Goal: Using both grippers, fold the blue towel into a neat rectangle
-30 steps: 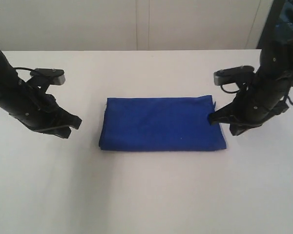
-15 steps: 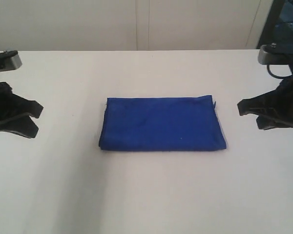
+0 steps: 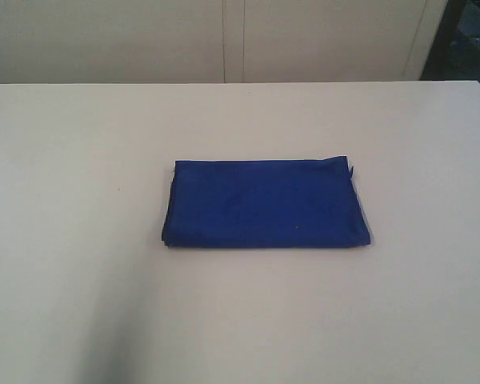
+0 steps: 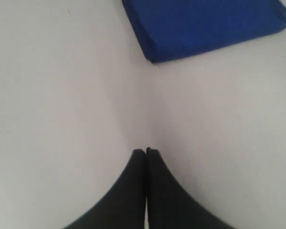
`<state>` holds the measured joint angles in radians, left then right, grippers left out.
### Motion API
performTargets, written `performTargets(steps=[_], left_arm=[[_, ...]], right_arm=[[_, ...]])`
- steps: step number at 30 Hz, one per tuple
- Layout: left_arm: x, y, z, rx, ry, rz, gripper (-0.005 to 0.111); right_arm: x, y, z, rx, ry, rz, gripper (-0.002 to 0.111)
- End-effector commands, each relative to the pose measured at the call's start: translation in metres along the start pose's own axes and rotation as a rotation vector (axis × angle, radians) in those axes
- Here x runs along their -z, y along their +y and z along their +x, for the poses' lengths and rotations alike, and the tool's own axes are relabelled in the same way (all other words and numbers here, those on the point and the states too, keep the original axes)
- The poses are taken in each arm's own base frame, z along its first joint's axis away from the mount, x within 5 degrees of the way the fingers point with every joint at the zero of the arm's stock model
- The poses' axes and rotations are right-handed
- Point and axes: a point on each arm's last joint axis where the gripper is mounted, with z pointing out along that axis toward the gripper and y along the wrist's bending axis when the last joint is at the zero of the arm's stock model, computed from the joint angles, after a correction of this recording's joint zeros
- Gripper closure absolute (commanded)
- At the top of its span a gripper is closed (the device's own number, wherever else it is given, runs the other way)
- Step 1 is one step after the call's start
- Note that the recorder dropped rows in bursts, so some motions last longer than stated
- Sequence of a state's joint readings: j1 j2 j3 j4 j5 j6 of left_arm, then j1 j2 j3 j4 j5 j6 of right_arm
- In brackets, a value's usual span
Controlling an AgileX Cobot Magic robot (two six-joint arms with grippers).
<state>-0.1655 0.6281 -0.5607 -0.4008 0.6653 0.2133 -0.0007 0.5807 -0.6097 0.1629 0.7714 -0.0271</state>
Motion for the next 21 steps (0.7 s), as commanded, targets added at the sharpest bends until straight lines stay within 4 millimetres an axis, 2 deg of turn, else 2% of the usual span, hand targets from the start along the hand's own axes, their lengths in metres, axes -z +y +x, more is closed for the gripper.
performTargets(steps=[1, 6, 8, 21], left_arm=[[0.016, -0.004, 0.016, -0.038, -0.21, -0.033, 0.107], [0.015, 0.006, 0.017, -0.114, -0.416, -0.14, 0.107], [0.013, 0.01, 0.016, -0.131, -0.468, -0.179, 0.107], [0.012, 0.011, 0.016, -0.13, -0.481, -0.191, 0.107]], right_arm=[[0.02, -0.001, 0.013, 0.001, -0.217, 0.003, 0.108], [0.018, -0.006, 0.018, 0.005, -0.509, 0.02, 0.108], [0.015, -0.008, 0.018, 0.005, -0.574, 0.026, 0.108], [0.012, -0.008, 0.021, 0.004, -0.551, 0.026, 0.108]])
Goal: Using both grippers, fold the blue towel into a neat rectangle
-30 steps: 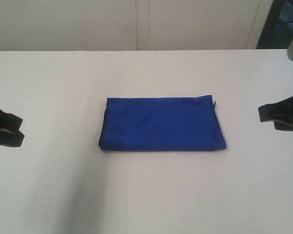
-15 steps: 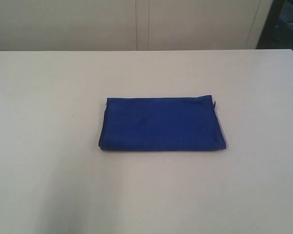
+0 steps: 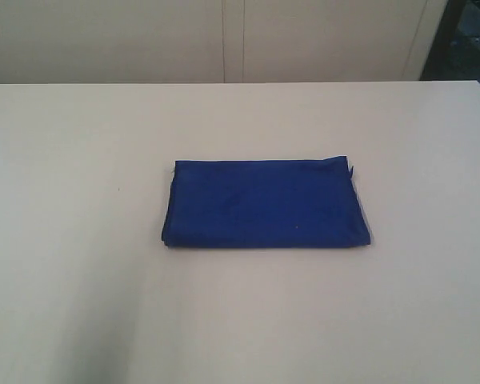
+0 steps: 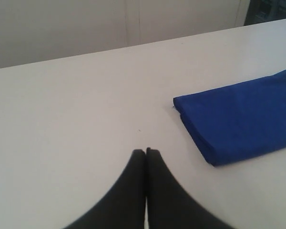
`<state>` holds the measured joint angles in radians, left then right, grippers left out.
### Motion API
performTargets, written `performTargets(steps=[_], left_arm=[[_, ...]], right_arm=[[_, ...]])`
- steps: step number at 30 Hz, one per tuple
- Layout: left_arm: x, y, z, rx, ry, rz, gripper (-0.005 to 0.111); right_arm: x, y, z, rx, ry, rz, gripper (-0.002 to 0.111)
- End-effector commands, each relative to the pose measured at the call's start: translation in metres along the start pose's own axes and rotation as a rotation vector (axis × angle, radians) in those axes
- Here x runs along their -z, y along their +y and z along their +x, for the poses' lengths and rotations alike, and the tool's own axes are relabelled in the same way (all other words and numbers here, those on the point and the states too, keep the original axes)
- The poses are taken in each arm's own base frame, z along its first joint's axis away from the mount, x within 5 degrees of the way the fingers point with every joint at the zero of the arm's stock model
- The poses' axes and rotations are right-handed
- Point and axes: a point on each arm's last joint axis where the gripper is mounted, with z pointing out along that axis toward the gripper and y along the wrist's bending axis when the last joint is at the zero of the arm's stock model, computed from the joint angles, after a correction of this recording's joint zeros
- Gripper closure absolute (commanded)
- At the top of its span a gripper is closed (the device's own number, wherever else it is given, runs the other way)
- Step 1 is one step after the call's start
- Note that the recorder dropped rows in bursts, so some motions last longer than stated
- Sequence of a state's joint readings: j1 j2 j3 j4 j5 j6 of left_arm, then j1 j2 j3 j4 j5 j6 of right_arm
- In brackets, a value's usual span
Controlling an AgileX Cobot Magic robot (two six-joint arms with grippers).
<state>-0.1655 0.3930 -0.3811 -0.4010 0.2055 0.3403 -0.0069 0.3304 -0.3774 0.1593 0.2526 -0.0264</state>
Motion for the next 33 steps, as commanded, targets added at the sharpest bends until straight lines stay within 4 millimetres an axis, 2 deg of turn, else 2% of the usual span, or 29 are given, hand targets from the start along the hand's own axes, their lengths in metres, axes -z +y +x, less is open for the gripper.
performTargets(steps=[1, 9, 22, 33], left_arm=[[0.0, 0.0, 0.001, 0.009, -0.007, -0.002, 0.107], [0.0, 0.0, 0.001, 0.009, -0.007, -0.002, 0.107], [0.0, 0.0, 0.002, 0.006, -0.003, -0.001, 0.107], [0.0, 0.0, 0.002, 0.006, -0.003, -0.001, 0.107]], right_arm=[[0.0, -0.001, 0.0, 0.004, -0.013, 0.006, 0.108], [0.0, 0.0, 0.0, 0.001, -0.013, 0.001, 0.108], [0.033, -0.004, -0.008, 0.003, -0.201, 0.092, 0.108], [0.035, -0.003, -0.007, 0.004, -0.214, 0.089, 0.108]])
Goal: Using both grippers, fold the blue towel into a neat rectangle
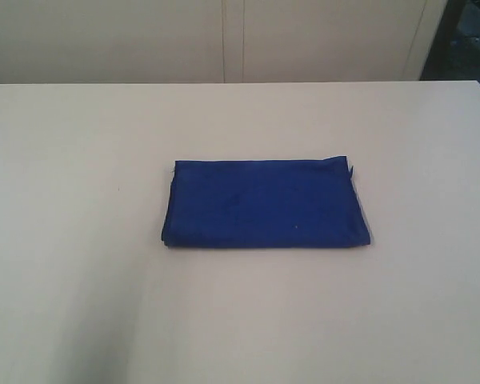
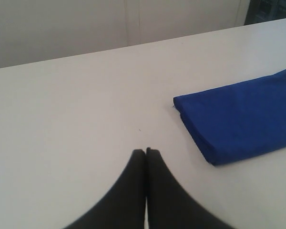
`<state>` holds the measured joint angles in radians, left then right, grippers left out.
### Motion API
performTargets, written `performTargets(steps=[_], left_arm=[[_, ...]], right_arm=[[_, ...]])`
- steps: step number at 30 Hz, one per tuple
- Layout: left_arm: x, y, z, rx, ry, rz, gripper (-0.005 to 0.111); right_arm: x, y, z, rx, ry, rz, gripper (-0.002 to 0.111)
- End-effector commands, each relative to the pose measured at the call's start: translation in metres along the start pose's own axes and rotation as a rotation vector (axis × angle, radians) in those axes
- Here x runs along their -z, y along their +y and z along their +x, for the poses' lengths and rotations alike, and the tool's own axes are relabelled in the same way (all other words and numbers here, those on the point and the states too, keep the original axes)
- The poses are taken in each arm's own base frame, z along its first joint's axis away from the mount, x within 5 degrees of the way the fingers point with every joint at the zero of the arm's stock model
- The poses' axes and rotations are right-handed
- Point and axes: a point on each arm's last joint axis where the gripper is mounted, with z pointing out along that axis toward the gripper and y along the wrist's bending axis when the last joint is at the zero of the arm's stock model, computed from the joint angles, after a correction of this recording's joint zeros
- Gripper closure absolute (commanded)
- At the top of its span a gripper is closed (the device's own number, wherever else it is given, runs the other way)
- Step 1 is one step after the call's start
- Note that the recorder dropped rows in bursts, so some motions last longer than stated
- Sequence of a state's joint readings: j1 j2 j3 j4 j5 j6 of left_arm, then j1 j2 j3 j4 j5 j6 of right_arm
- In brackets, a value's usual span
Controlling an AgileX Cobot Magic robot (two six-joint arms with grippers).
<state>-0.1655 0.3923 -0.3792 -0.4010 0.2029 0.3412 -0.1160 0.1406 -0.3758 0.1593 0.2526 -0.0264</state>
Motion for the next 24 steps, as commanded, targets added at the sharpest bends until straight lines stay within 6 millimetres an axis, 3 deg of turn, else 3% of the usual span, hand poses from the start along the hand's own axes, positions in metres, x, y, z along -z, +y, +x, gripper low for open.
performTargets(steps=[1, 11, 15, 24], left_arm=[[0.0, 0.0, 0.001, 0.007, -0.001, 0.0, 0.107], [0.0, 0.0, 0.001, 0.007, -0.001, 0.0, 0.107], [0.0, 0.0, 0.001, 0.006, -0.003, 0.0, 0.107], [0.0, 0.0, 0.001, 0.006, -0.003, 0.0, 0.107]], right_arm=[[0.0, -0.001, 0.003, -0.001, -0.009, 0.005, 0.108], [0.01, -0.005, 0.036, 0.0, -0.027, 0.006, 0.108], [0.004, -0.011, 0.066, 0.083, 0.053, 0.034, 0.108], [0.0, -0.017, 0.104, 0.149, 0.166, 0.052, 0.108]])
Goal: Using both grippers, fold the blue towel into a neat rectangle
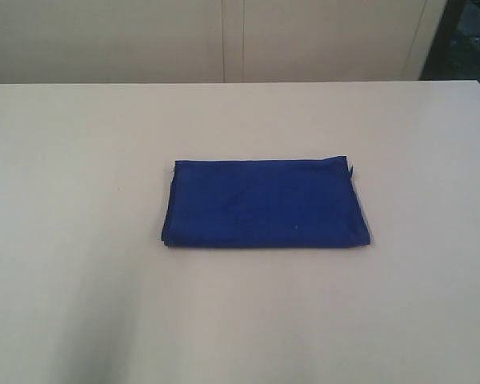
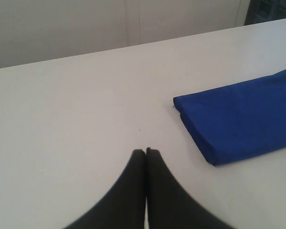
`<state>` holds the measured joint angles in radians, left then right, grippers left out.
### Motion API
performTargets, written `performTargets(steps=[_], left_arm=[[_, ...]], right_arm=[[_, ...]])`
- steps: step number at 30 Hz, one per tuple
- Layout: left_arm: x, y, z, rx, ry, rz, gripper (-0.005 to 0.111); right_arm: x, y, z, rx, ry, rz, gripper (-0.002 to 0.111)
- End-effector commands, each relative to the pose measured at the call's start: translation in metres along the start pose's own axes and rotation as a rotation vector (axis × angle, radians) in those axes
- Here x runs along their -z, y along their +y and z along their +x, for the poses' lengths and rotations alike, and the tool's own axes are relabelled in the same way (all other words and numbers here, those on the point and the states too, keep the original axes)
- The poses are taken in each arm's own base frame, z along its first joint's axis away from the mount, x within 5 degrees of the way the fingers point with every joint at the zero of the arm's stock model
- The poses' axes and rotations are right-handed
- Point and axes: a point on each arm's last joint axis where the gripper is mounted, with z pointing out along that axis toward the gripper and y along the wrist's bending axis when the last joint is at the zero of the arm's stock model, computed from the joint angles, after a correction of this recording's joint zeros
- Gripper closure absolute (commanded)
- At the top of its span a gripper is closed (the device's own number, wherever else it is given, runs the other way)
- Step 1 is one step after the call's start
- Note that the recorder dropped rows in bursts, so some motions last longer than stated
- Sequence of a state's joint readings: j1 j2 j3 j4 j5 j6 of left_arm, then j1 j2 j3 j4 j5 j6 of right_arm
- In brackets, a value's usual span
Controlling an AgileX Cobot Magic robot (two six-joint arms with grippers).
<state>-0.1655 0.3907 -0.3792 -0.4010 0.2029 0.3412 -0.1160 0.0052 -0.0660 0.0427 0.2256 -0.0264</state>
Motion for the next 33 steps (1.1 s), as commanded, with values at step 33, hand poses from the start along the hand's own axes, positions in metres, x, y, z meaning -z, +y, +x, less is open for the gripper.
performTargets(steps=[33], left_arm=[[0.0, 0.0, 0.001, 0.007, -0.002, 0.0, 0.107]], right_arm=[[-0.003, -0.002, 0.032, 0.052, 0.178, 0.016, 0.108]])
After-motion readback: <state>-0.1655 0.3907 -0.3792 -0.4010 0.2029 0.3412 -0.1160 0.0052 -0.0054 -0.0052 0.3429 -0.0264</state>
